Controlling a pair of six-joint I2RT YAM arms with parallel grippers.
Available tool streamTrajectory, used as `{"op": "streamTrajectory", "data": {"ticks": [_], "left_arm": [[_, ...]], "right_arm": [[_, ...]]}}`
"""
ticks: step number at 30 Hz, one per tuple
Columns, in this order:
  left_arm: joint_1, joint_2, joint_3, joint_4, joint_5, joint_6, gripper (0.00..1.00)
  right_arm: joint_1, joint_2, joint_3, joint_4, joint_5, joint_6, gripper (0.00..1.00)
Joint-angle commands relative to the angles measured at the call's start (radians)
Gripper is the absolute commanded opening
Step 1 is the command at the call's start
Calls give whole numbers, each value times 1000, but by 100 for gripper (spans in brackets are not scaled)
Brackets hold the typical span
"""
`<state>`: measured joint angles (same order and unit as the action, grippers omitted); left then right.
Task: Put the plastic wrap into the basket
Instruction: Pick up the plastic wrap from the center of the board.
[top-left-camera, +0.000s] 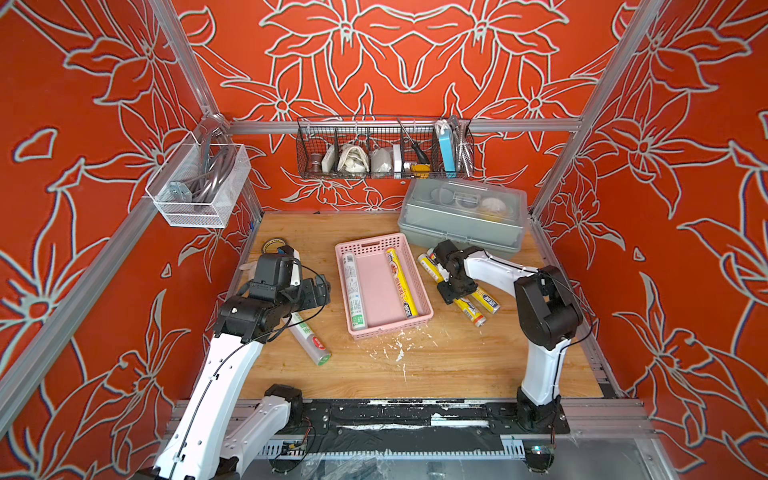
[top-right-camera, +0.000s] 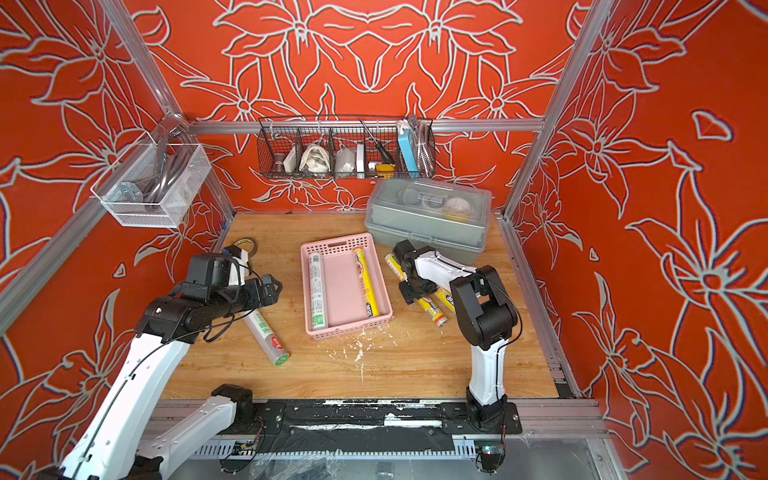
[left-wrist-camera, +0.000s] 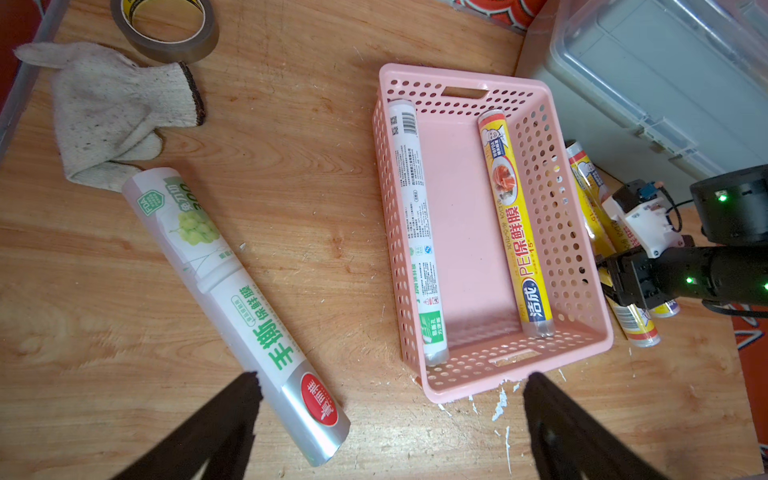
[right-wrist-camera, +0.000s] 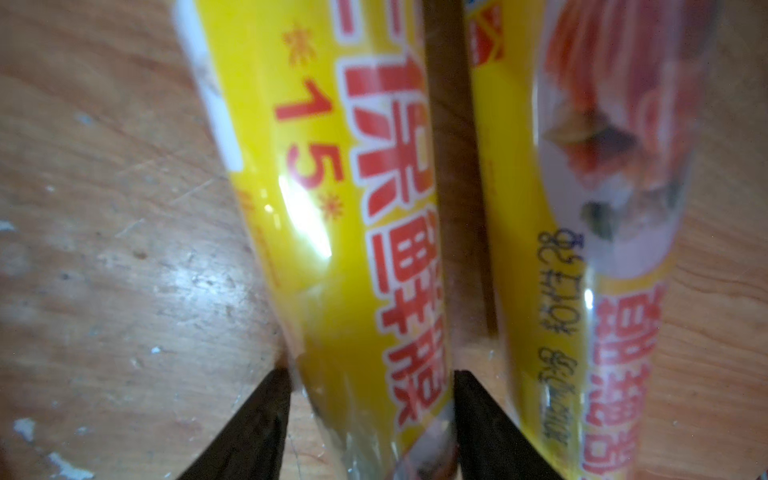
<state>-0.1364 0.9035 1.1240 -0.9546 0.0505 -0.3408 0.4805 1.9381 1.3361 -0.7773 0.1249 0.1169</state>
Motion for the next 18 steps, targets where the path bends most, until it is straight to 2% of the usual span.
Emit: {"op": "streamTrajectory", "data": {"ticks": [1,5,10,18], "left_arm": [[6,-9,5,-4,-10,1,98],[6,-18,2,-9,-17,4,98],[6,-23,2,-21,-13,2,98],[6,-40,8,-36,-26,11,98]], "right_arm": [[-4,24,30,-9,-17,0,62],[-5,43,48,-18,-19,13,59],[-4,65,81,-41,-35,25,49],[-3,46,94,-85,-35,33,39]]}}
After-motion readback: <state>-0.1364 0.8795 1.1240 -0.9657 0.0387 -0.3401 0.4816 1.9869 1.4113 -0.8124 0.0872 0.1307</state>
